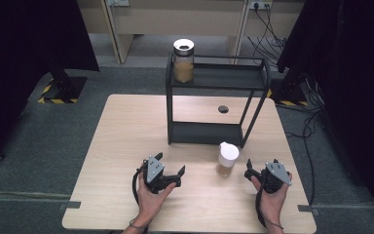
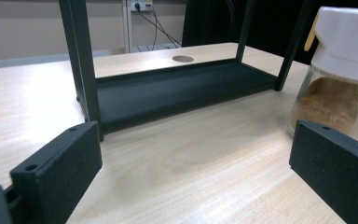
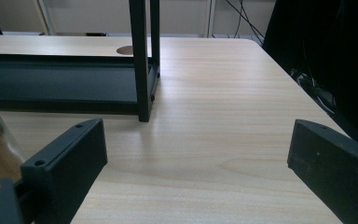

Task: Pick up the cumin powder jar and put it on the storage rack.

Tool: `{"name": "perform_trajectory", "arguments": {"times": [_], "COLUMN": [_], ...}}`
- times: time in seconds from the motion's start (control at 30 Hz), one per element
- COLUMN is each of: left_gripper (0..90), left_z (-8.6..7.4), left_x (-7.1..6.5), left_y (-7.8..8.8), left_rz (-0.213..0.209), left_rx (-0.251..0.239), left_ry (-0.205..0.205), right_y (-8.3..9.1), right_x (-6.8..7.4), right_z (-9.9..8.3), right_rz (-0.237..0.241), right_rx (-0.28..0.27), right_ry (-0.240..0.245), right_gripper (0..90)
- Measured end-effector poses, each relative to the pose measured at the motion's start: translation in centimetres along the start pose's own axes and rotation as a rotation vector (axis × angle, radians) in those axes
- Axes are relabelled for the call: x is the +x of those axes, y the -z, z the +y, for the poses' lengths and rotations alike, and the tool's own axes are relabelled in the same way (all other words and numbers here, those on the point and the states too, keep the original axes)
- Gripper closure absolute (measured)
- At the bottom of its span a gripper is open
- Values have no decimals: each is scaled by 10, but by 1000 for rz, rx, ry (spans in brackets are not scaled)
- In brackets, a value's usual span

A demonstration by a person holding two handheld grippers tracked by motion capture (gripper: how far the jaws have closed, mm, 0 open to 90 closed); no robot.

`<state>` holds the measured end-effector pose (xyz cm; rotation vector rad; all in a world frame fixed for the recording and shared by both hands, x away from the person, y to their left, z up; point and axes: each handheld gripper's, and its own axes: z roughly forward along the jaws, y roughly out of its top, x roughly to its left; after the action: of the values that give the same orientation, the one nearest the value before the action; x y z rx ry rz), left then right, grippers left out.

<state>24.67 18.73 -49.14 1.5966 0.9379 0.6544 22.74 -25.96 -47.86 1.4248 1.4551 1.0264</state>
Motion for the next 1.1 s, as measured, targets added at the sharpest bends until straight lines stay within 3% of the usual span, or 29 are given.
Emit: {"name": "perform_trajectory", "arguments": {"times": [0.57,1.1], "left_gripper": [18,21], "left_z": [0,-3], "left_x": [-1,-1], "left_y": [-3,-1], "left_rz": [-3,-4], "left_rx": [34,17], "left_ry": [-8,-13], "right_y": [1,1], "right_x": [1,0], "right_z": [-1,-1], "right_rz": [0,5], "right_rx": [-6,-7], "right_ry": [7,8], "right_gripper": [47,48]}}
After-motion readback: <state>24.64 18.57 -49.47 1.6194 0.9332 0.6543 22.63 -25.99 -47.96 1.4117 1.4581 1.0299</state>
